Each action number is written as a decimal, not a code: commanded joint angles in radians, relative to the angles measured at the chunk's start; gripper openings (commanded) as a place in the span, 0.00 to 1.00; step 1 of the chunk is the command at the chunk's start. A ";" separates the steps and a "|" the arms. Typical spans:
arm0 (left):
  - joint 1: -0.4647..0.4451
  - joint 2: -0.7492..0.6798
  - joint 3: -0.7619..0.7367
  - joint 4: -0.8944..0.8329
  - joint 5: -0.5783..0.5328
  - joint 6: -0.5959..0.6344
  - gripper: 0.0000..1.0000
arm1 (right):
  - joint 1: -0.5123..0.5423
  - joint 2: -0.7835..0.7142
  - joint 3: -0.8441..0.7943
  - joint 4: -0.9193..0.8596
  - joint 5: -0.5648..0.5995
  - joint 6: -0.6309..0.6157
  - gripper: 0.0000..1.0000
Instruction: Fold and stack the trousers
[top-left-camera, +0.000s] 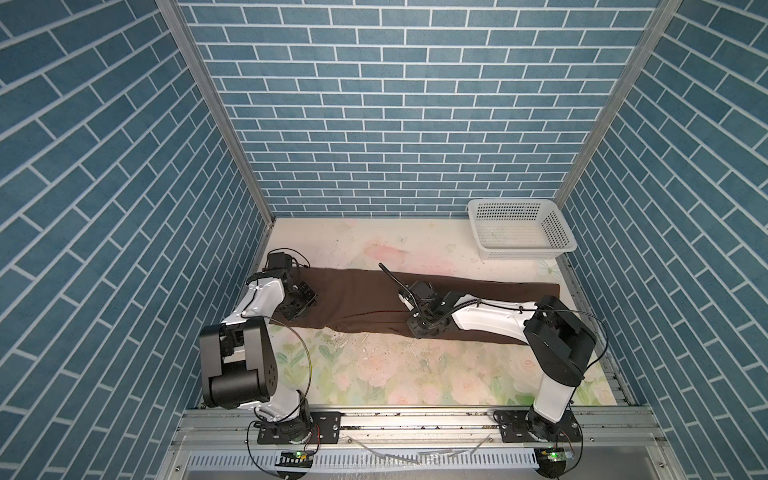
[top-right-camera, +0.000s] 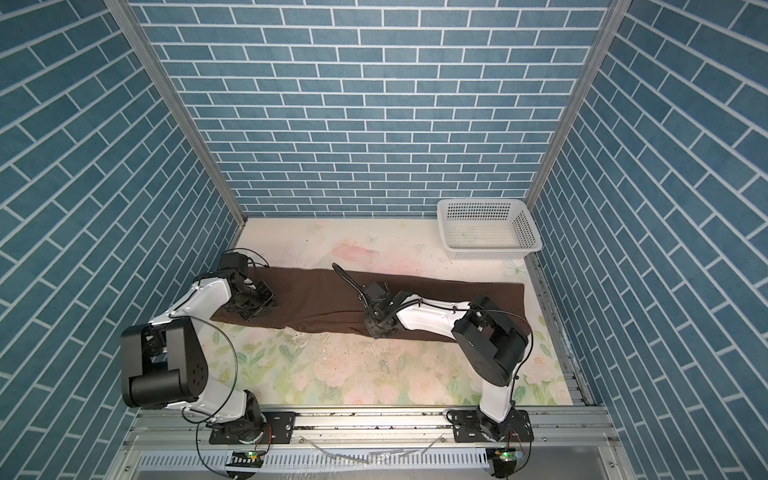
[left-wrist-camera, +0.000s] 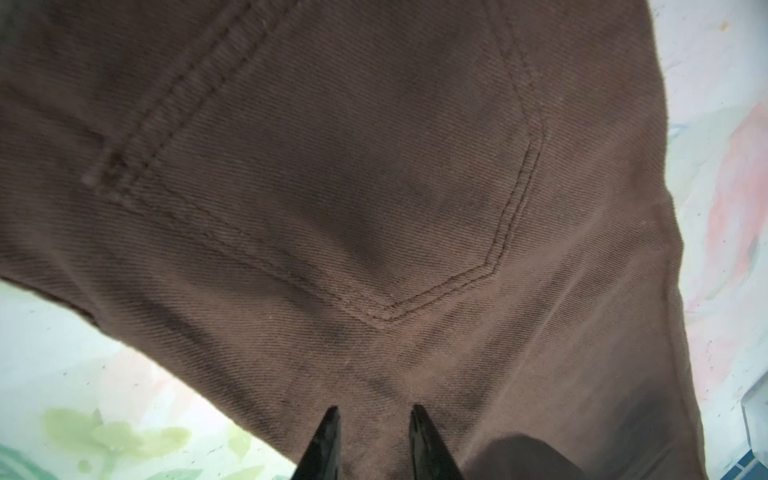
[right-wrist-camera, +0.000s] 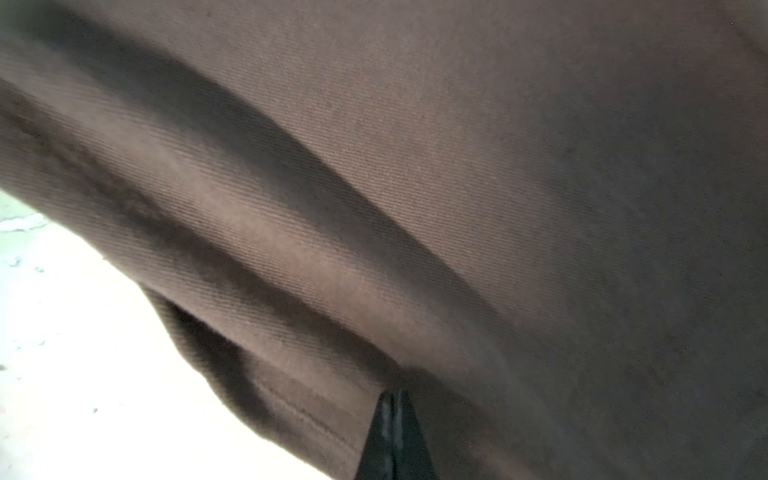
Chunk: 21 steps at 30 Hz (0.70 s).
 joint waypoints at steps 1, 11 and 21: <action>0.007 -0.006 -0.002 -0.011 0.007 0.010 0.30 | 0.001 -0.081 -0.035 -0.056 -0.006 -0.004 0.00; 0.007 -0.013 -0.024 -0.019 0.023 0.023 0.30 | 0.001 -0.016 0.010 -0.074 -0.030 -0.105 0.34; 0.031 -0.075 -0.056 -0.046 -0.001 0.032 0.30 | 0.021 0.039 0.008 -0.012 -0.058 -0.120 0.44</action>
